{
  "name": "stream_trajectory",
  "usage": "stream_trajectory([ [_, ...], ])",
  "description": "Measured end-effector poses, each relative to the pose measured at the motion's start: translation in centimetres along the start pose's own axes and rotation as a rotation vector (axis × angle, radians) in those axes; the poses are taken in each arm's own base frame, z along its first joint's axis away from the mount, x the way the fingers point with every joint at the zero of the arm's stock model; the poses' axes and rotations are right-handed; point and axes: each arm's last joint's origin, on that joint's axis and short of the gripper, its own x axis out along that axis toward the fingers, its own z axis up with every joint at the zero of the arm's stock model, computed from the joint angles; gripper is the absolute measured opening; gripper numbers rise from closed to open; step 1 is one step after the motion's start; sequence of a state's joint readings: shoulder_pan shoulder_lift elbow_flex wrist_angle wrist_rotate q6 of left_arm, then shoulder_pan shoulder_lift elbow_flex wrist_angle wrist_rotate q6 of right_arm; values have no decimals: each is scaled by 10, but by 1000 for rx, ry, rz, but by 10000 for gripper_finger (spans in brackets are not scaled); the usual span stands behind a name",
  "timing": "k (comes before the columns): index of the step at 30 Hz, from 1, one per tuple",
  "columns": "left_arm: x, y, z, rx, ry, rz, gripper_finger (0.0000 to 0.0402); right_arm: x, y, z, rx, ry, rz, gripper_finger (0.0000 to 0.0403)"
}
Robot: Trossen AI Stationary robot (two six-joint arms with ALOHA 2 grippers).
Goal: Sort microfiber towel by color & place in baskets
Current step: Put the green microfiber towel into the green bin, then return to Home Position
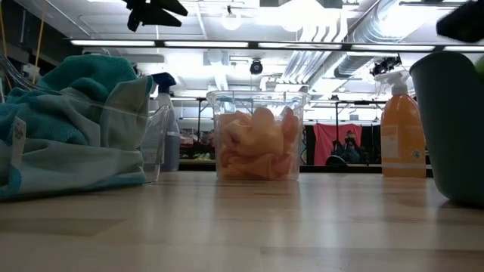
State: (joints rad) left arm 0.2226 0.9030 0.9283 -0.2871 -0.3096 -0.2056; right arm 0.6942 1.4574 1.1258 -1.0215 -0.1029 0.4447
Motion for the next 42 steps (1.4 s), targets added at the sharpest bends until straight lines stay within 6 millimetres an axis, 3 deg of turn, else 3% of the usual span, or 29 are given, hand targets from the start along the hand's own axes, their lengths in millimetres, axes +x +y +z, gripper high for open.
stream_trajectory([
  [6, 0, 0, 0, 80, -1, 1, 168, -42, 3, -2, 8, 64, -72, 256],
  [12, 0, 0, 0, 90, -2, 1, 168, -84, 2, -10, 14, 134, -173, 259],
  [15, 0, 0, 0, 121, -2, 1, 168, -97, 2, -10, 32, 80, -198, 259],
  [23, -1, -6, -1, 151, 14, -130, 168, -103, -27, -13, 241, -102, -379, 259],
  [28, -4, -16, -3, 119, 32, -245, 168, -85, -59, -6, 345, -304, -329, 250],
  [32, -10, -25, -3, 75, 28, -328, 168, -68, -88, 4, 356, -495, -264, 214],
  [35, -17, -30, 2, 39, -15, -381, 168, -68, -109, 17, 335, -663, -229, 164],
  [40, -34, -34, 19, -9, -196, -453, 168, -92, -139, 35, 276, -938, -235, 38],
  [42, -41, -33, 26, -17, -267, -466, 168, -108, -149, 40, 256, -1046, -252, 11],
])
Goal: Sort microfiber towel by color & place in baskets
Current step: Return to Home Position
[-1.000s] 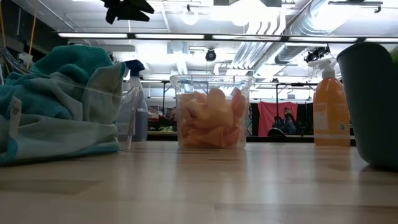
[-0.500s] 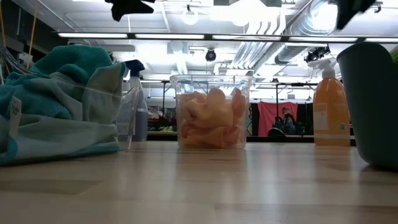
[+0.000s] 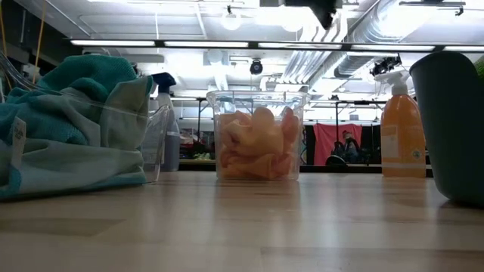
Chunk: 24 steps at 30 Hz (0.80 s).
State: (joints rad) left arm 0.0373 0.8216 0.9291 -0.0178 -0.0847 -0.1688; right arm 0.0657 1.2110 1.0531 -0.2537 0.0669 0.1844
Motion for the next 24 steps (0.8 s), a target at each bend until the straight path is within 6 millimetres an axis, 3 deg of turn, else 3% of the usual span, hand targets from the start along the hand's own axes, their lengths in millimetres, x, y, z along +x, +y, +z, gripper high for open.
stream_trajectory([
  [5, -9, -1, 11, 57, -84, -2, 168, -9, -15, 37, -80, -223, -29, 19],
  [10, -9, 0, 11, 66, -86, 10, 168, -17, -28, 58, -120, -383, -13, 5],
  [15, -7, -1, 9, 78, -74, -13, 159, -19, -40, 63, -109, -419, 18, 2],
  [20, -10, -2, 8, 91, -67, -63, 121, -20, -48, 64, -69, -418, 28, 1],
  [24, -9, 0, -12, 73, -66, -90, 80, -20, -49, 64, -62, -418, 28, 0],
])
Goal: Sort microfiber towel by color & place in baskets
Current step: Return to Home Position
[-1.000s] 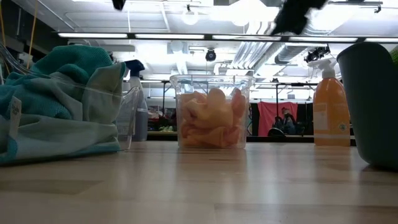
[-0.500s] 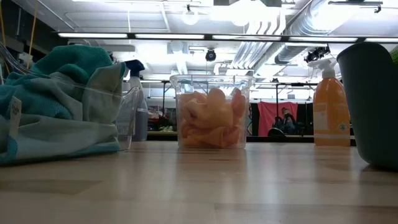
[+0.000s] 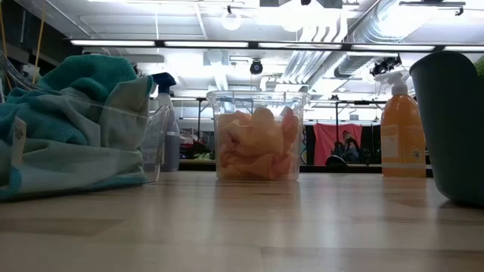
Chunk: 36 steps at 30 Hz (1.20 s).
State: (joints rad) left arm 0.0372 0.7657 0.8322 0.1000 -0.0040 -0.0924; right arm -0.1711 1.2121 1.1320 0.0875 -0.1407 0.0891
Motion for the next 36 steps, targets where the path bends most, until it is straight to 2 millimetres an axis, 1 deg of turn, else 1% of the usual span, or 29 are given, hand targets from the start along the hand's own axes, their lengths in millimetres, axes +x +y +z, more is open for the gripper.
stream_trajectory([
  [6, -10, 3, -36, -92, -90, -13, 12, 0, 0, 0, 25, 2, 12, 0],
  [8, -16, 4, -45, -113, -99, -15, 4, 0, 1, 0, 26, 4, 34, 0],
  [12, -29, 5, -54, -124, -113, -18, 2, 0, 1, 0, 51, 5, 39, 0],
  [15, -40, 6, -66, -125, -114, -12, 1, 0, 1, -1, 77, 13, 39, 0],
  [20, -58, 10, -94, -176, -149, 5, 0, -1, 1, -6, 97, 71, 31, 0],
  [24, -69, 12, -117, -207, -194, 2, 0, -1, 1, -6, 103, 71, 30, 0],
  [29, -79, 16, -142, -215, -240, 49, 0, -1, 1, -7, 150, 79, 20, 0],
  [33, -85, 19, -160, -265, -248, 61, 0, -3, 1, -11, 185, 130, 14, 0],
  [36, -84, 19, -163, -282, -212, 68, 0, -10, 2, -12, 188, 173, 7, 0],
])
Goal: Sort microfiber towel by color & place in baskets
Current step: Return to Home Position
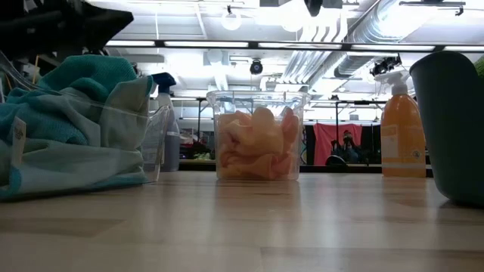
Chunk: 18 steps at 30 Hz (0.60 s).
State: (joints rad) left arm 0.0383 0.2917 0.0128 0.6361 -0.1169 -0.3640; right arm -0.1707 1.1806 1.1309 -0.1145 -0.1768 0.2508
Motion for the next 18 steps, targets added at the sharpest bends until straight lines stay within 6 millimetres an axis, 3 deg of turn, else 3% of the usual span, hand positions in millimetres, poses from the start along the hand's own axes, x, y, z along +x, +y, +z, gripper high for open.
stream_trajectory([
  [10, -1, 7, -11, 20, 92, 125, 0, -55, 8, -23, -43, 216, -24, 0],
  [13, -2, 8, -15, 28, 134, 141, 0, -74, 9, -48, -40, 184, 17, 0],
  [18, -2, 10, -19, 36, 182, 160, 1, -97, 3, -111, 30, 33, 96, 0],
])
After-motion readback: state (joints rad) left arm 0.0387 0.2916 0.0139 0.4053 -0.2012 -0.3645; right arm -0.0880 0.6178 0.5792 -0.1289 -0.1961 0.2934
